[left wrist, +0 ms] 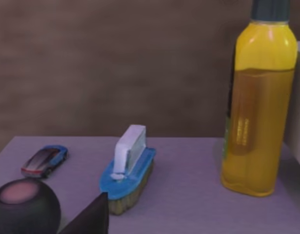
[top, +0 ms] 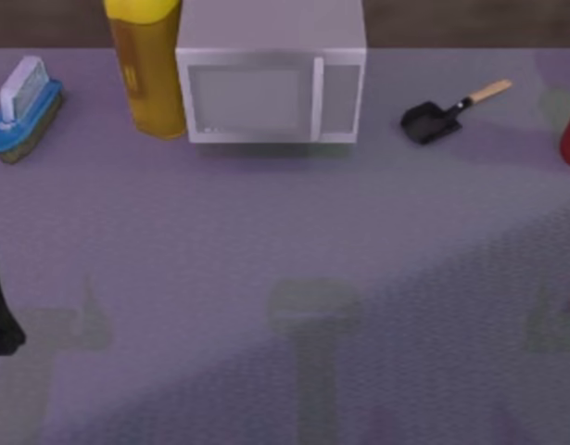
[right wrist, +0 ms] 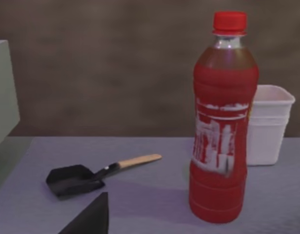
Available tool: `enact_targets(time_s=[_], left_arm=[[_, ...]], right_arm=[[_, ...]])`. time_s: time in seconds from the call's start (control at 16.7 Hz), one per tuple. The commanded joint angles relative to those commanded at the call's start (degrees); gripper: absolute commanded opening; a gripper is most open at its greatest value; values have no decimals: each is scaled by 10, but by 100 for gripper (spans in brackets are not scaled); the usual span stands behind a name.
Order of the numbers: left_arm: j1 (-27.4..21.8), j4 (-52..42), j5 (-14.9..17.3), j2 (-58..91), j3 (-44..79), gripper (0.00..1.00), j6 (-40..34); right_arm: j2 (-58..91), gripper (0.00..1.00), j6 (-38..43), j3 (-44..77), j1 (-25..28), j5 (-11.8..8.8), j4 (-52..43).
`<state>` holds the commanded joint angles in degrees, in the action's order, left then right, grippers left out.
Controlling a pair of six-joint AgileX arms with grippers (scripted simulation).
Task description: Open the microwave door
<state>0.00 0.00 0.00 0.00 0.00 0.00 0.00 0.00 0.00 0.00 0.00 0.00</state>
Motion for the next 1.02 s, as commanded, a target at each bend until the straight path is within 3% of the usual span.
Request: enact_targets(time_s=[0.24,0.48,1.02], left_arm=[[-8,-10,-5,17,17,100,-5],[-50,-58,-32,125,115,100,-34],[-215,-199,-133,645,565,100,-179]], right_arm=[[0,100,0,0,0,0,0],[0,100,0,0,0,0,0],[0,100,0,0,0,0,0]])
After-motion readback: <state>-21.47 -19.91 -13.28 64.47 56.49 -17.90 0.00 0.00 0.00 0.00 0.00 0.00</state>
